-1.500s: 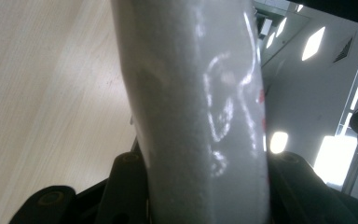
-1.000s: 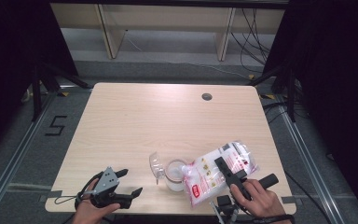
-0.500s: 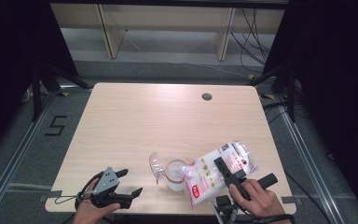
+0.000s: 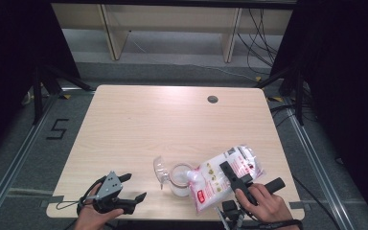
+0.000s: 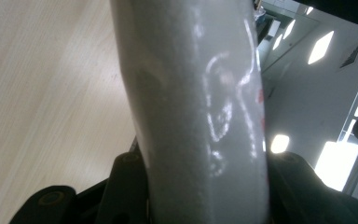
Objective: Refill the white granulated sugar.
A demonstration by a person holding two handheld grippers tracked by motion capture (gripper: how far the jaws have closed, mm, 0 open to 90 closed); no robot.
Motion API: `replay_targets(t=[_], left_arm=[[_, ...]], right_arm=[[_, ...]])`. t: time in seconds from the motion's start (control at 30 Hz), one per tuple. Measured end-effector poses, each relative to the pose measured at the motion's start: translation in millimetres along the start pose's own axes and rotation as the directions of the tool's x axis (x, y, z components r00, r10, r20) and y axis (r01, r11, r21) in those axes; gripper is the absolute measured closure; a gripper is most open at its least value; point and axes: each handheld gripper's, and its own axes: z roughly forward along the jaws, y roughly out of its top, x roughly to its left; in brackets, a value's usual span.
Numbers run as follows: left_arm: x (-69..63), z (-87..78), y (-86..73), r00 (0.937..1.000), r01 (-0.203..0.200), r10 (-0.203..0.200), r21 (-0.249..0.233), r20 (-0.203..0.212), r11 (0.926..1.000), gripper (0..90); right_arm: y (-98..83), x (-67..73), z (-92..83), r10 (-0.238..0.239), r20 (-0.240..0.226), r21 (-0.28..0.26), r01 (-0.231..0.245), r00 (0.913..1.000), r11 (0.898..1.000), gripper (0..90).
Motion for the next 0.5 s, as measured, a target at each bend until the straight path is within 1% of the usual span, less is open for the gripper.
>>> replay_targets(t=[0.03, 0.07, 0.1, 0.13, 0.2, 0.27, 0.3, 0.33, 0.47, 0.5], left_arm=[[0.0, 0.0, 0.0, 1.0, 0.0, 0.0, 0.0, 0.0, 1.0, 17.1], [-0.1, 0.3, 0.0, 1.0, 0.002, -0.002, -0.001, 0.004, 1.0, 17.1], [-0.1, 0.3, 0.0, 1.0, 0.002, -0.002, -0.001, 0.004, 1.0, 17.1], [-0.2, 0.3, -0.1, 1.0, 0.001, -0.001, 0.0, 0.002, 1.0, 17.1], [-0.4, 0.9, -0.4, 1.0, 0.007, -0.007, -0.005, 0.005, 1.0, 17.1], [0.2, 1.5, -0.7, 0.9999, 0.004, -0.004, -0.005, 0.009, 1.0, 17.1], [0.1, 1.8, -0.9, 0.9999, 0.005, -0.005, -0.004, 0.01, 1.0, 17.1], [-0.2, 2.0, -0.9, 0.9999, 0.001, -0.001, -0.004, 0.011, 1.0, 17.1], [-0.3, 0.8, -0.4, 1.0, -0.003, 0.003, 0.001, 0.008, 1.0, 17.1], [-0.2, 0.9, -0.6, 1.0, 0.003, -0.003, -0.001, 0.007, 1.0, 17.1]], right_arm=[[-0.6, -1.2, 0.5, -0.008, 0.004, -0.01, 0.008, 1.0, 1.0, 63.9], [-1.4, 0.1, -0.3, 0.009, -0.005, 0.001, -0.009, 0.9999, 1.0, 63.9], [-2.0, 3.4, -1.3, 0.057, -0.006, 0.015, -0.057, 0.9983, 0.998, 63.9], [-2.0, -0.6, -0.3, 0.004, -0.002, -0.004, -0.004, 1.0, 1.0, 63.9], [-2.3, 0.0, -0.6, 0.016, 0.001, 0.0, -0.016, 0.9999, 1.0, 64.0], [-2.2, -0.5, -0.2, 0.009, -0.001, -0.003, -0.009, 1.0, 1.0, 64.0], [-2.2, 0.3, -0.8, 0.023, -0.002, 0.002, -0.023, 0.9997, 1.0, 64.0], [-2.2, 0.2, -0.6, 0.026, -0.003, -0.004, -0.026, 0.9997, 1.0, 64.0], [-1.5, -0.4, -0.7, 0.017, -0.002, -0.01, -0.017, 0.9999, 1.0, 64.1], [-1.5, -0.4, -1.0, 0.027, 0.0, -0.009, -0.027, 0.9996, 1.0, 64.1]])
